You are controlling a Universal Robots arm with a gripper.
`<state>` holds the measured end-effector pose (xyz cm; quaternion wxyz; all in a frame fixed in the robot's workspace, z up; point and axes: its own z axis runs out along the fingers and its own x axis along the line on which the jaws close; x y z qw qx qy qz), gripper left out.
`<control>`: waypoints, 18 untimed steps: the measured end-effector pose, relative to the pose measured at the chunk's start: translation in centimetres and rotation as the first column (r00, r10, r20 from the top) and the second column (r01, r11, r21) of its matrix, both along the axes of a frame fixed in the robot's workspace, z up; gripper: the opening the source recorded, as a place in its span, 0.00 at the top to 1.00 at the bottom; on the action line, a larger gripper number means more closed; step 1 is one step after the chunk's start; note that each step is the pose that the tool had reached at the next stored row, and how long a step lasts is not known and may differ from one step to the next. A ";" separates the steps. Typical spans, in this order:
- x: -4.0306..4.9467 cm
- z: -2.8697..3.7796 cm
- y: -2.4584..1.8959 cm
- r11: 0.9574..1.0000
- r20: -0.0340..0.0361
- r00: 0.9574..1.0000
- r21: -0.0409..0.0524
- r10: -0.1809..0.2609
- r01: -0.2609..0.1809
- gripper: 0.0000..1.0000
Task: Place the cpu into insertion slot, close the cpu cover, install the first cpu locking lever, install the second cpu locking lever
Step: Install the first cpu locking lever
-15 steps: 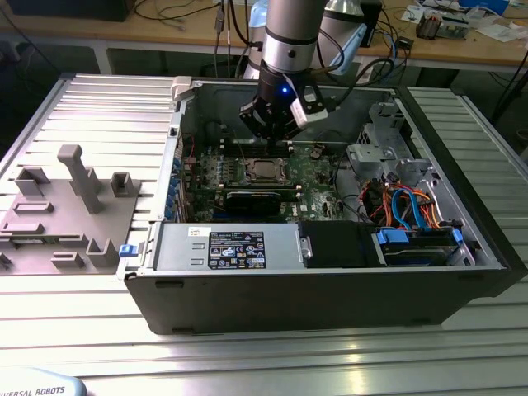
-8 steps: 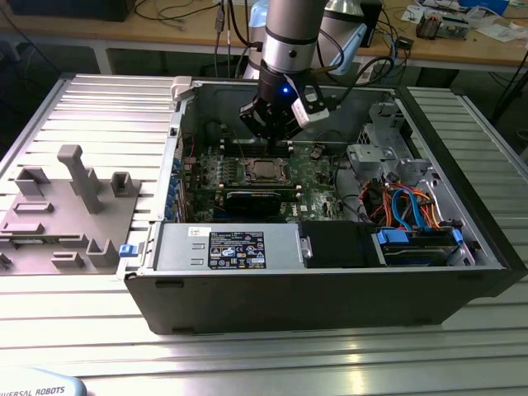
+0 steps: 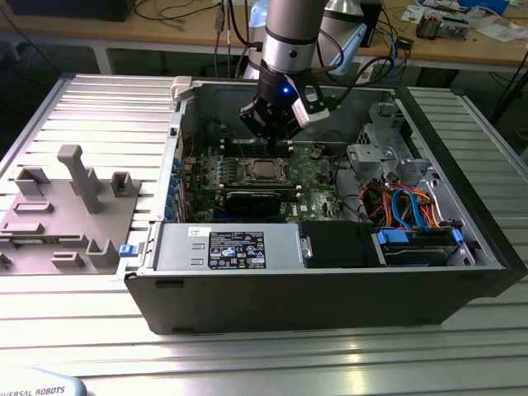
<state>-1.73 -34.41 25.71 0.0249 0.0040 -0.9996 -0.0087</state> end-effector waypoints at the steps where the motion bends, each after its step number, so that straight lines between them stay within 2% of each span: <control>1: -0.18 0.00 0.00 1.000 0.000 1.000 0.000 0.000 0.000 0.89; 8: -1.05 0.10 0.00 1.000 0.005 1.000 0.000 0.000 0.000 0.89; 18: -2.75 0.21 0.16 1.000 0.012 1.000 0.000 0.000 0.000 0.89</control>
